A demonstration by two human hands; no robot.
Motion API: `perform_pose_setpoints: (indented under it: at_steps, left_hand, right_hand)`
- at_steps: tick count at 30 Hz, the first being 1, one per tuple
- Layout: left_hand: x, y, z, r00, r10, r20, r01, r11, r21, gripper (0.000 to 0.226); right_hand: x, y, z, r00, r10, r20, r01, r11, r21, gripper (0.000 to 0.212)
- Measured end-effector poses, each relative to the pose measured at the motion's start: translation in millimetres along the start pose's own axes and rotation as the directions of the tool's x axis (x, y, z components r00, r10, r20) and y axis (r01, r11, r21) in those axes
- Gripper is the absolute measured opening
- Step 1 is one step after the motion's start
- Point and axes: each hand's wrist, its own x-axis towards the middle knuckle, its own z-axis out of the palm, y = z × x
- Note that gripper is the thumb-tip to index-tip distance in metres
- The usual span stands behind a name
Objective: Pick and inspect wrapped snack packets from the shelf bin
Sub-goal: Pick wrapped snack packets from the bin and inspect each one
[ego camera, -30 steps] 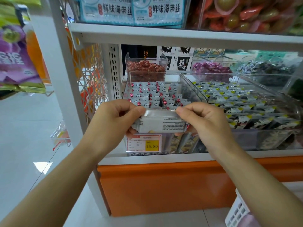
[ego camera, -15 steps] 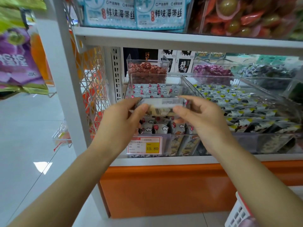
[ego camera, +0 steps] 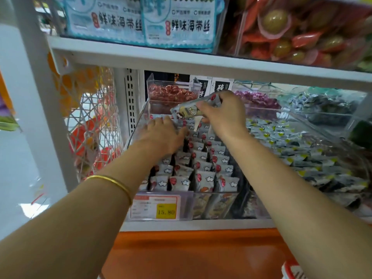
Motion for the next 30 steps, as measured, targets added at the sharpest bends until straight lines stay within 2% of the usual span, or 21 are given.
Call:
perform_pose_setpoints:
  at_steps: [3, 5, 9, 12, 17, 19, 22, 27, 30]
  left_hand:
    - [19.0, -1.1, 6.7, 0.998, -0.042, 0.044, 0.043, 0.999, -0.032, 0.078]
    - [26.8, -3.0, 10.8, 0.996, -0.059, 0.068, 0.062, 0.997, -0.034, 0.079]
    - [34.0, -4.7, 12.5, 0.99, -0.084, 0.114, 0.089, 0.995, -0.036, 0.079]
    - [33.7, -3.0, 10.1, 0.985, -0.101, 0.143, 0.107, 0.994, -0.029, 0.08]
    - [26.9, 2.4, 3.6, 0.972, -0.136, 0.19, 0.138, 0.99, 0.003, 0.083]
    - [21.6, 3.0, 1.1, 0.973, -0.125, 0.197, 0.126, 0.992, 0.007, 0.083]
    - [10.8, 3.6, -2.1, 0.976, -0.084, 0.201, 0.084, 0.996, 0.009, 0.077]
    - [-2.4, 3.2, -9.3, 0.973, 0.018, 0.23, -0.023, 1.0, 0.02, 0.069]
    - [-17.2, 2.4, -18.6, 0.974, 0.017, 0.227, -0.048, 0.99, 0.133, 0.07]
  right_hand:
    - [10.1, 6.7, 10.9, 1.0, 0.029, 0.009, -0.029, 0.999, 0.038, 0.026]
    - [15.2, 11.1, 17.1, 0.999, 0.031, 0.036, -0.032, 0.998, 0.045, 0.017]
    - [24.1, 15.9, 24.3, 0.998, 0.037, 0.048, -0.039, 0.998, 0.055, 0.027]
    - [31.0, 19.9, 28.7, 0.999, 0.018, 0.043, -0.02, 0.999, 0.033, 0.02]
    - [45.2, 20.0, 41.6, 0.996, -0.039, 0.076, 0.039, 0.999, 0.003, 0.022]
    - [51.8, 19.3, 51.6, 0.991, -0.066, 0.113, 0.066, 0.998, 0.001, 0.021]
    - [57.3, 17.0, 68.5, 0.972, -0.152, 0.18, 0.173, 0.979, -0.106, 0.017]
    - [65.4, 11.1, 90.4, 0.907, -0.218, 0.361, 0.306, 0.929, -0.207, 0.021]
    - [66.8, 11.0, 99.6, 0.869, -0.193, 0.456, 0.347, 0.894, -0.284, 0.027]
